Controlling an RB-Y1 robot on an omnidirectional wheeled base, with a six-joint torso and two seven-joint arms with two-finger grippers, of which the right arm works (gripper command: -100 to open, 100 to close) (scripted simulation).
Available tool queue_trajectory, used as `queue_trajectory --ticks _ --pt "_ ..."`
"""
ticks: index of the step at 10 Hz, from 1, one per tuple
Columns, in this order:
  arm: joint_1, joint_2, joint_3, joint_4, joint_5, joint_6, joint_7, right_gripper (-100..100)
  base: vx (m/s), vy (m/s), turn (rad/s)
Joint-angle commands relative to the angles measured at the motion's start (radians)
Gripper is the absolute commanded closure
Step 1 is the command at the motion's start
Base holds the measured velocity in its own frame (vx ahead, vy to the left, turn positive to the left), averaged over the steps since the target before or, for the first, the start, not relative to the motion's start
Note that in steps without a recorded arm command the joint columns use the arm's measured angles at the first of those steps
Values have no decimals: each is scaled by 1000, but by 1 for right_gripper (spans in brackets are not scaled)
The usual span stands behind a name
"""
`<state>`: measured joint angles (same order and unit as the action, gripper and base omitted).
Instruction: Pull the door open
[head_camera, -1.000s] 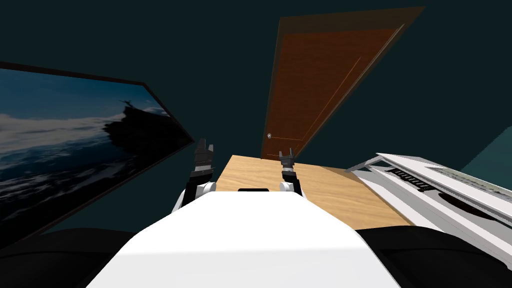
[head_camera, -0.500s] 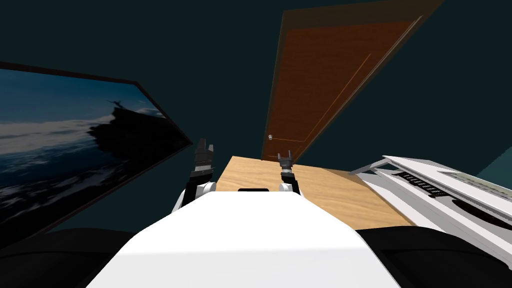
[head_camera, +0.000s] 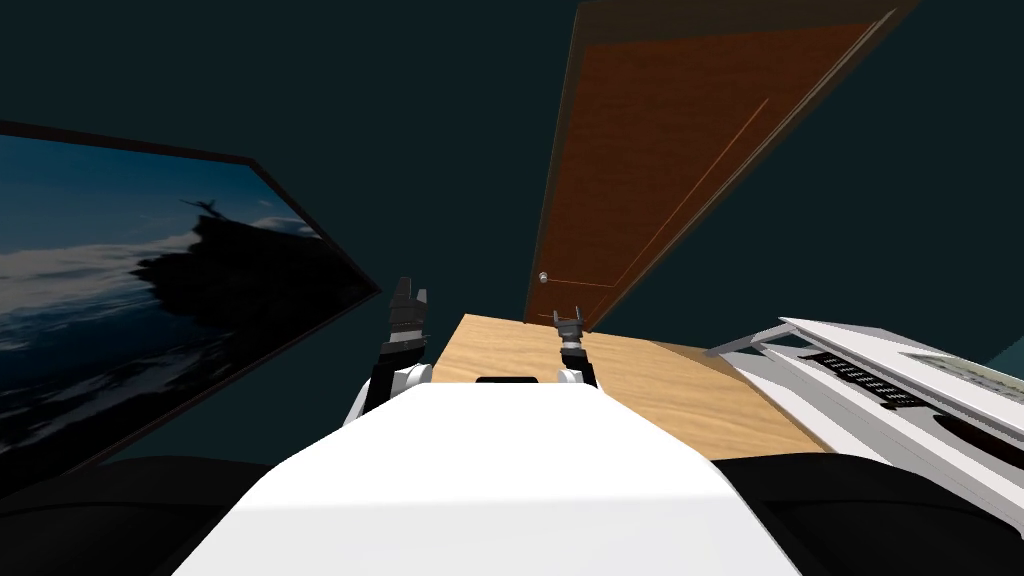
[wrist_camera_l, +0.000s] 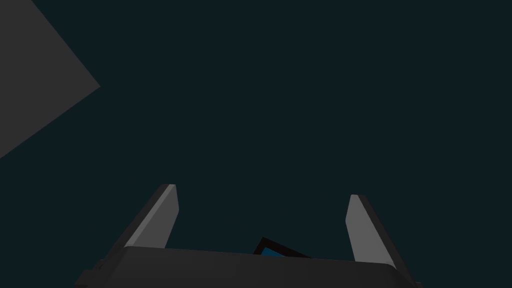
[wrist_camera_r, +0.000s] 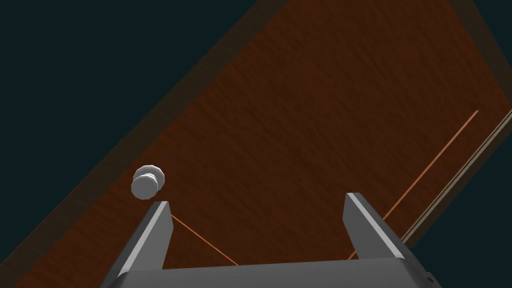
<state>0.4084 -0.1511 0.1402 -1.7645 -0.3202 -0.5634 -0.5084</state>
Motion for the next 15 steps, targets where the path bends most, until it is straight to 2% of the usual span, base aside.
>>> queue_trajectory --ticks 1,15 --pt "-7 -11 5 36 -14 -16 -46 -100 100 -6 17" --pt "-52 -86 55 313 -128 -133 -400 -100 100 8 17"
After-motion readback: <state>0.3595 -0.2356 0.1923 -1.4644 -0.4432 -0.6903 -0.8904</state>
